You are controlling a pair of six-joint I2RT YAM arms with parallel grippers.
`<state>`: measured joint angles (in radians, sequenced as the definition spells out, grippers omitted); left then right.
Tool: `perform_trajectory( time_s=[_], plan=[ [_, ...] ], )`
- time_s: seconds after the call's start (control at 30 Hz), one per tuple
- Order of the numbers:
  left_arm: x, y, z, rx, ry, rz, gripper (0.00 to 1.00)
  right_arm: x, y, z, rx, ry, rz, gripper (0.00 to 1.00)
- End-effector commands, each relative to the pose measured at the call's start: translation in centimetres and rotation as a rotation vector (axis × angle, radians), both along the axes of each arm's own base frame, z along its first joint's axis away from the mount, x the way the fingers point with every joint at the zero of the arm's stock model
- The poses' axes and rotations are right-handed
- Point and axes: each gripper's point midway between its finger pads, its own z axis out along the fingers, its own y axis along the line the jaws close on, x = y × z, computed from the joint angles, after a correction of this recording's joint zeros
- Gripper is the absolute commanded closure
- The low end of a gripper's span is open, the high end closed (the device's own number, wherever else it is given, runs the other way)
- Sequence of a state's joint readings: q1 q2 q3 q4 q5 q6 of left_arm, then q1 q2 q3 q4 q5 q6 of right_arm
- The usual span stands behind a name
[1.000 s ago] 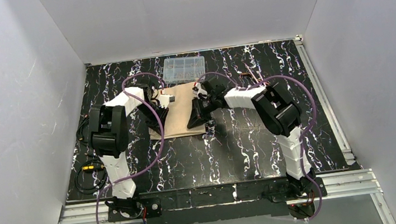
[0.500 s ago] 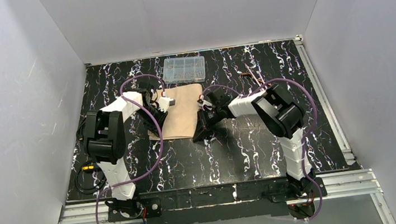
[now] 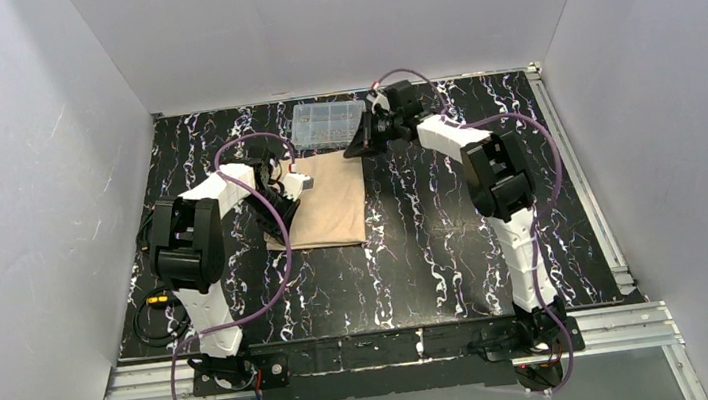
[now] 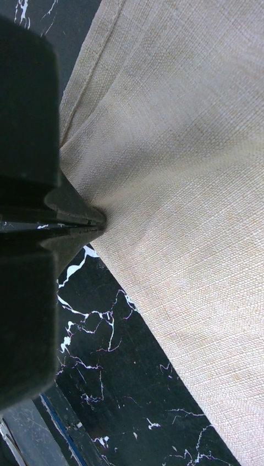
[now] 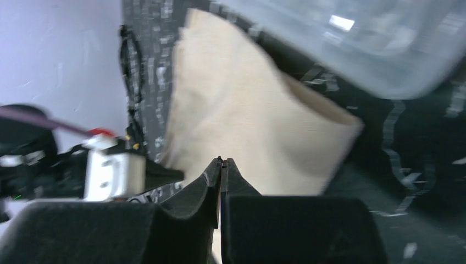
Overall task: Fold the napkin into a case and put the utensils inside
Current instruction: Smooth out the square-folded napkin at the center of the board.
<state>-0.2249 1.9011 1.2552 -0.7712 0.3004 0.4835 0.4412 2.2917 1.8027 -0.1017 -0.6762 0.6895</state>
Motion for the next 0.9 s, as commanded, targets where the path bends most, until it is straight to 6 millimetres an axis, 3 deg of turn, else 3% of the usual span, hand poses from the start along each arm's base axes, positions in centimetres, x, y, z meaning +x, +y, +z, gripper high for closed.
perform_trajectory(
  time_s=[0.0,0.17,0.27,0.47,0.6,0.73,0.87],
  plan=[
    [-0.7,2.5,-1.5,0.116,0.019,-0.034,1.00,0.6,-0.9,-7.2,-0.038,0.115,-0.078,0.90],
    [-0.9,2.7,-1.6,0.118,0.016,-0.044,1.00,1.0,-2.1,-10.6,-0.086,0.131,-0.142,0.93],
    [-1.0,2.7,-1.7,0.120,0.016,-0.048,1.00,1.0,-2.4,-11.2,-0.082,0.125,-0.154,0.94],
    [-0.9,2.7,-1.7,0.119,0.015,-0.051,1.00,3.3,-1.5,-4.5,0.125,0.029,-0.163,0.91],
    [-0.9,2.7,-1.7,0.120,0.014,-0.051,1.00,4.3,-0.8,-2.3,0.244,0.040,-0.157,0.91],
    [-0.9,2.7,-1.6,0.120,0.013,-0.050,1.00,4.5,-0.9,-3.5,0.252,0.065,-0.174,0.91],
    [-0.8,2.7,-1.5,0.120,0.009,-0.051,1.00,4.0,-1.9,-7.1,0.163,0.110,-0.208,0.92]
  ],
)
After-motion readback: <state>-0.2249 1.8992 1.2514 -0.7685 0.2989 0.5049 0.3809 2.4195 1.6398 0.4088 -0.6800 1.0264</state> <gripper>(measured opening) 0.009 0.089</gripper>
